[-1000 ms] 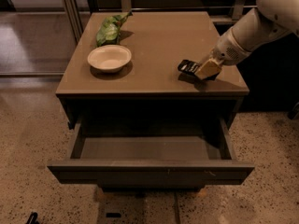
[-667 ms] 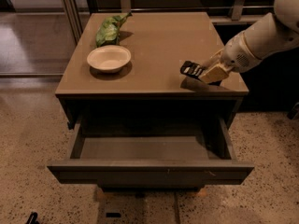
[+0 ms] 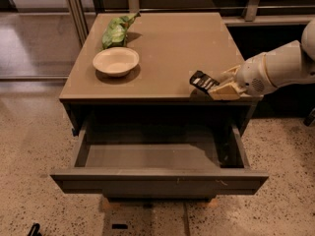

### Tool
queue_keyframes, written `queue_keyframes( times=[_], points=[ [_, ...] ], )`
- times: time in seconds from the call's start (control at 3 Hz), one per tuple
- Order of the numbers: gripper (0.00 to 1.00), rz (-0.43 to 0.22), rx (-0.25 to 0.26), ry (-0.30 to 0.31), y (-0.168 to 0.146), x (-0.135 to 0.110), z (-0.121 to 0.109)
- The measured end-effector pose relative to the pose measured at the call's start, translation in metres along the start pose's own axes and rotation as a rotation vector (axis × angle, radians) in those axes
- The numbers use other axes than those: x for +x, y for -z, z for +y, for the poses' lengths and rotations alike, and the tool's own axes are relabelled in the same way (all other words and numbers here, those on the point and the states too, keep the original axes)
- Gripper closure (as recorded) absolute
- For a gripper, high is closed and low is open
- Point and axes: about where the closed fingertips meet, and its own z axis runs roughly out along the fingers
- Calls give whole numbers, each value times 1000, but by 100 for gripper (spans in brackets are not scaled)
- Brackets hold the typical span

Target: Place rxbar chocolate into top drawer

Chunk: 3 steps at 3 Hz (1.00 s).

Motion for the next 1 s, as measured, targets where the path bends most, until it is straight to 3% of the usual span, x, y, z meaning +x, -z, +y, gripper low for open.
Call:
queue_keyframes(
  times=[0.33,0.67,1.0],
  points=[
    [100,0,0,0,0,0,0],
    [100,-12,14,-25,2,11,18],
    [100,-86,46,-102,2,29,51]
  ],
)
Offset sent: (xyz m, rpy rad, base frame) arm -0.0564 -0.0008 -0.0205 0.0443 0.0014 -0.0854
